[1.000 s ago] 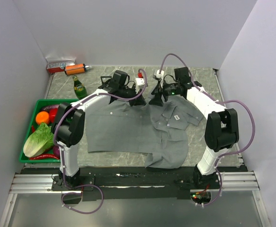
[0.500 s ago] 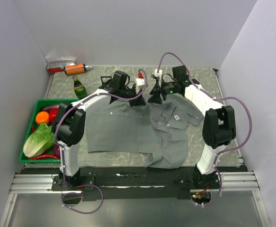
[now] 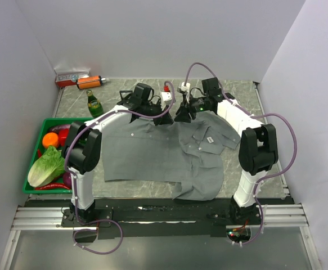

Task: Remove the brooch from the garment

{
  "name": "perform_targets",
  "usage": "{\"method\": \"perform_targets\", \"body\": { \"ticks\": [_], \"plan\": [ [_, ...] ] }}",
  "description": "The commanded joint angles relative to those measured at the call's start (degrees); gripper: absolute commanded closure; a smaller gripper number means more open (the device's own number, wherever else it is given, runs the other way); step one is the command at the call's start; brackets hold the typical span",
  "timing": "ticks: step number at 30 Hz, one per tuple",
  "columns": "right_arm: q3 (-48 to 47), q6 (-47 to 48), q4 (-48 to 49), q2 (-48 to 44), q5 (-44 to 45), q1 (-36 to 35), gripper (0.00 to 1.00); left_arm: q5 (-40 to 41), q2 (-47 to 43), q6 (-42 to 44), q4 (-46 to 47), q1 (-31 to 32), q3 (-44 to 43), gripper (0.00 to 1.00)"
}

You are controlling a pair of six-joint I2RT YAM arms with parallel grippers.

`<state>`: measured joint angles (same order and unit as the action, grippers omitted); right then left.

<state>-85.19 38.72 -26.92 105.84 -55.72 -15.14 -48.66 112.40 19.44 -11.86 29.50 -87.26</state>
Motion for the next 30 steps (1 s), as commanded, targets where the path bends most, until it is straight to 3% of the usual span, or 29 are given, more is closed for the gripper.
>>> {"method": "perform_targets", "body": {
  "ticks": [1,5,6,10,11,12,15,18,24,30],
  "plan": [
    [-4.54,-1.36,-0.5,2.43,0.7,-0.33,0.55,-2.66,0.54,1.39,1.05,0.12,-2.82,0.99],
    [-6.74,-3.91,-1.65,4.37,1.76,-0.42,0.67,-2.66,0.54,2.18,0.61,0.21,-3.0,0.99],
    [-7.18,-4.52,-1.56,4.81,2.72,-0.42,0.76,-2.66,0.45,2.44,0.69,0.21,-3.0,0.99],
    [-10.25,-9.08,-2.53,7.09,3.69,-0.77,0.8,-2.57,0.54,2.27,1.13,0.3,-2.91,0.99],
    [-10.52,-9.71,-2.7,7.27,3.08,-0.77,0.76,-2.49,0.54,2.01,1.31,0.3,-2.82,0.99],
    [-10.7,-9.89,-2.96,7.36,2.64,-0.69,0.59,-2.14,0.71,1.57,1.66,0.3,-2.82,0.99],
    [-9.48,-5.43,-4.9,5.0,-1.13,-0.6,0.37,-1.26,0.89,0.6,1.93,0.3,-2.74,0.99],
    [-4.91,1.96,-6.04,-0.19,-1.67,-0.42,0.27,0.23,0.72,1.47,1.84,0.21,-2.3,0.99],
    [-5.07,10.84,-15.69,-3.1,-1.41,0.55,0.23,2.26,0.89,3.67,0.78,-0.05,-2.91,0.99],
    [1.41,5.24,-6.77,-2.57,3.42,1.34,0.23,6.12,0.11,7.19,0.08,-0.58,-3.44,0.99]
  ]
}}
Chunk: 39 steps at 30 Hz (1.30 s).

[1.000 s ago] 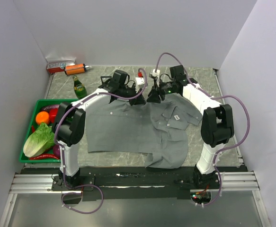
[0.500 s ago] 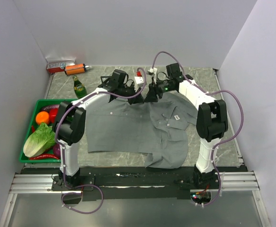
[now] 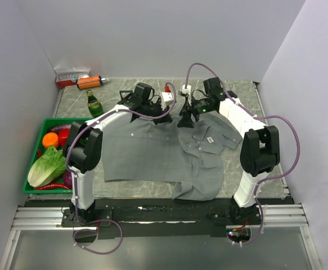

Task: Remove the brooch from the garment

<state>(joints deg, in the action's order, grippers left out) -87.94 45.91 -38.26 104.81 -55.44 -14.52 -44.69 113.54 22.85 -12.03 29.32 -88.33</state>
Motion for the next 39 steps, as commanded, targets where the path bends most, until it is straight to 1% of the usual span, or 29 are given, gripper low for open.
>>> {"method": "perform_targets", "body": {
  "ticks": [1,3,4,5,6,9,10,11,14,15,18,20,24,33,37,39],
  "plan": [
    [5.14,-4.31,8.08,-1.02,3.58,0.81,0.23,2.67,-1.38,3.95,0.43,-0.49,-2.19,0.99],
    [6.81,-7.22,12.14,-0.58,4.72,0.81,0.24,3.55,-2.17,4.13,1.13,-0.67,-1.06,0.99],
    [8.21,-9.5,16.25,-0.14,6.03,0.81,0.24,3.81,-2.53,4.13,1.39,-0.67,-0.61,0.99],
    [8.22,-11.35,16.37,0.12,8.13,0.29,0.25,3.9,-2.79,4.22,1.66,-0.76,-0.18,0.99],
    [7.09,-12.59,16.9,0.56,8.59,0.2,0.28,4.08,-3.4,4.31,1.92,-0.76,0.61,0.99],
    [6.03,-14.35,19.0,1.71,7.45,0.29,0.35,4.52,-3.85,3.17,2.97,-0.76,1.58,0.99],
    [5.77,-14.62,19.19,2.14,7.89,0.2,0.39,5.04,-3.94,2.82,3.5,-0.76,1.93,0.99],
    [4.89,-14.27,17.36,2.67,7.54,0.02,0.48,5.4,-4.11,2.29,3.85,-0.76,2.11,0.99],
    [2.43,-15.67,15.33,3.99,4.48,-0.07,0.66,7.06,-4.03,0.71,6.31,-0.58,2.99,0.99],
    [1.9,-16.29,14.36,4.17,3.59,-0.07,0.75,7.5,-3.85,0.44,6.75,-0.49,3.17,0.99],
    [1.46,-16.82,12.34,3.73,0.34,-0.42,0.85,9.09,-2.97,0.0,7.72,0.03,2.99,0.99],
    [1.63,-16.91,11.98,3.03,-0.81,-0.59,0.89,10.4,-2.18,-0.26,8.86,0.38,2.99,0.99],
    [2.42,-17.08,11.19,0.75,-2.83,-0.86,0.92,12.6,-0.34,-0.18,9.83,1.09,2.56,0.99],
    [3.39,-17.61,11.54,-0.75,-2.3,-1.12,0.92,14.36,1.69,2.99,10.62,1.18,3.78,0.99],
    [2.78,-16.56,9.7,-0.14,0.94,-1.21,0.92,16.11,1.6,1.76,11.24,1.0,3.35,0.99],
    [2.34,-13.59,6.73,0.04,3.57,-1.03,0.9,16.47,1.34,-0.08,11.33,-0.05,2.03,0.99]
  ]
}}
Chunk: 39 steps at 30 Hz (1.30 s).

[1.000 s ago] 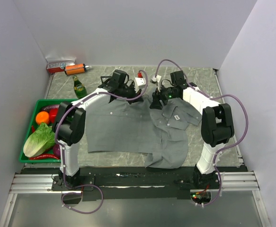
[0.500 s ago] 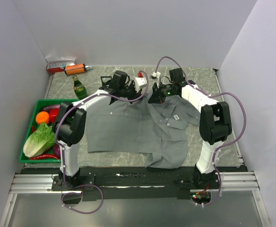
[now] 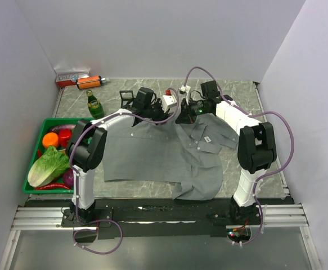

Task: Remove the brooch from the garment

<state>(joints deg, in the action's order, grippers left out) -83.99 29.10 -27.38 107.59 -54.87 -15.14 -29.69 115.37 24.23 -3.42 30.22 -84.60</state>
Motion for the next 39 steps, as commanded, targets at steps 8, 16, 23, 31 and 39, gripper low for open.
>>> {"method": "perform_targets", "body": {
  "ticks": [8,16,23,31,39],
  "plan": [
    [-4.52,3.86,-7.78,-2.56,4.17,3.09,0.47,-5.54,-2.25,-7.43,-2.99,-6.48,-8.91,0.99],
    [-8.48,-9.58,3.54,-7.92,13.09,3.36,0.0,-16.0,-3.22,-5.86,-19.25,-7.45,-16.3,0.99],
    [-17.67,-4.88,-0.99,-6.26,13.25,2.74,0.0,-23.29,-6.83,-5.42,-20.57,-11.05,-12.17,0.99],
    [-23.16,5.26,-12.62,-5.28,5.13,0.47,0.23,-27.71,-12.96,-1.67,-22.94,-12.73,-7.79,0.99],
    [-11.39,12.82,-2.96,-12.22,6.17,-6.13,0.25,-21.11,-13.33,3.72,-33.66,-11.94,-12.16,0.99]
  ]
}}
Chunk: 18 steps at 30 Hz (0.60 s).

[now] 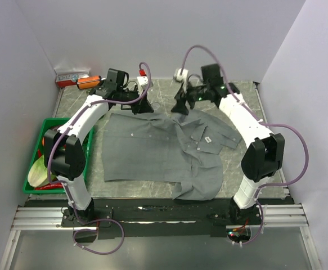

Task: Remove the brooch from the garment

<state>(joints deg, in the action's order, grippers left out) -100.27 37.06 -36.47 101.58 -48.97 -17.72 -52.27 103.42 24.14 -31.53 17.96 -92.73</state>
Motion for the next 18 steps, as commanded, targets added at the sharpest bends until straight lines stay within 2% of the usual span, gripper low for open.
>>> {"method": "perform_targets", "body": {
  "ticks": [1,5,9,13,18],
  "plan": [
    [5.52,5.21,7.63,-6.57,1.5,-4.42,0.25,1.3,-1.29,4.68,-6.17,0.33,-5.26,0.99],
    [8.6,4.51,15.28,-7.63,2.21,-6.89,0.25,2.35,-1.99,6.71,-6.88,0.06,-5.53,0.99],
    [5.87,6.53,13.35,-5.78,2.03,-9.44,0.25,1.82,-2.34,8.81,-8.9,-0.38,-5.89,0.99],
    [7.19,7.59,16.16,-5.96,5.63,-11.28,0.26,2.35,-2.6,11.1,-9.69,-0.55,-5.8,0.99],
    [6.05,7.07,15.46,-4.2,7.92,-12.69,0.27,1.73,-4.45,9.61,-6.8,-0.9,-2.82,0.99]
  ]
}}
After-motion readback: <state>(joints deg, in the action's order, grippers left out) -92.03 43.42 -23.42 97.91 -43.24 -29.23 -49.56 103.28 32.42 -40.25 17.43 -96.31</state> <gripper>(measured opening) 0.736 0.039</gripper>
